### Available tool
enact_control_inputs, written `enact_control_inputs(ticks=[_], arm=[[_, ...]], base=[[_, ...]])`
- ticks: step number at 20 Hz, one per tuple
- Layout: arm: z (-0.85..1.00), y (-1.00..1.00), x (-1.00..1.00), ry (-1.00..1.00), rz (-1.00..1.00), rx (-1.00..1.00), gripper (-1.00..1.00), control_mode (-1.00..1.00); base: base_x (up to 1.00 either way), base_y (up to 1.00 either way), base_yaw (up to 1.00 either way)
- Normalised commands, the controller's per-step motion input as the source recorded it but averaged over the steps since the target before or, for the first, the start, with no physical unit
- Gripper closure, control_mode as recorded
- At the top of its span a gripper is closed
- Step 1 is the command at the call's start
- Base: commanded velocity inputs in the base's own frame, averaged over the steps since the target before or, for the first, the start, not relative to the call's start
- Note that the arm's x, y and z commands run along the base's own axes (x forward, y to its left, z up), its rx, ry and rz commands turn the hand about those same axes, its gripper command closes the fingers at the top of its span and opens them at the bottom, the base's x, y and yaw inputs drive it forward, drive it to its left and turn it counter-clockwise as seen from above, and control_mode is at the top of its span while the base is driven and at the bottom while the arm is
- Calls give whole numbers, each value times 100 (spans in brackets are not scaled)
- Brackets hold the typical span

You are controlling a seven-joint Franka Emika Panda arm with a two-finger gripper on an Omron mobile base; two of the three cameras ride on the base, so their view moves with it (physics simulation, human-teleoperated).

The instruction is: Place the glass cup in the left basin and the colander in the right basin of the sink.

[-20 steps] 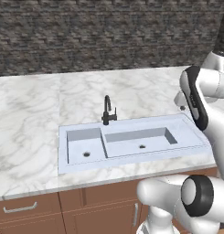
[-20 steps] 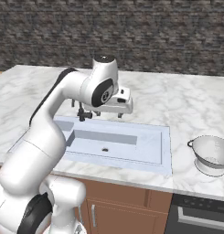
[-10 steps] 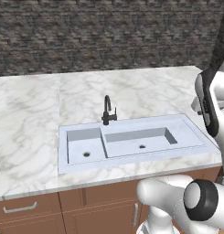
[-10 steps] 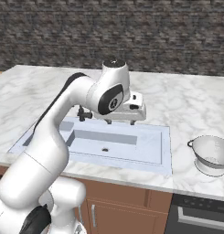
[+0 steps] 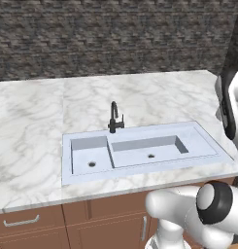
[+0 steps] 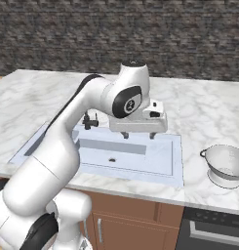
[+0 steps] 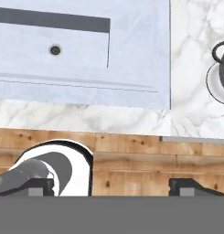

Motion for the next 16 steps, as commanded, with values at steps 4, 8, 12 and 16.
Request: enact_control_inputs(ticks=[4, 8, 12, 16], arm=[[0, -46, -1, 14, 0, 0, -100, -100], [-3, -60, 0, 4, 0, 0, -100, -100], [-16, -65, 0, 0, 0, 0, -100, -100], [-22, -63, 0, 0, 0, 0, -100, -100]], base=[[0, 0, 0], [0, 0, 0], [0, 0, 0], [0, 0, 0]])
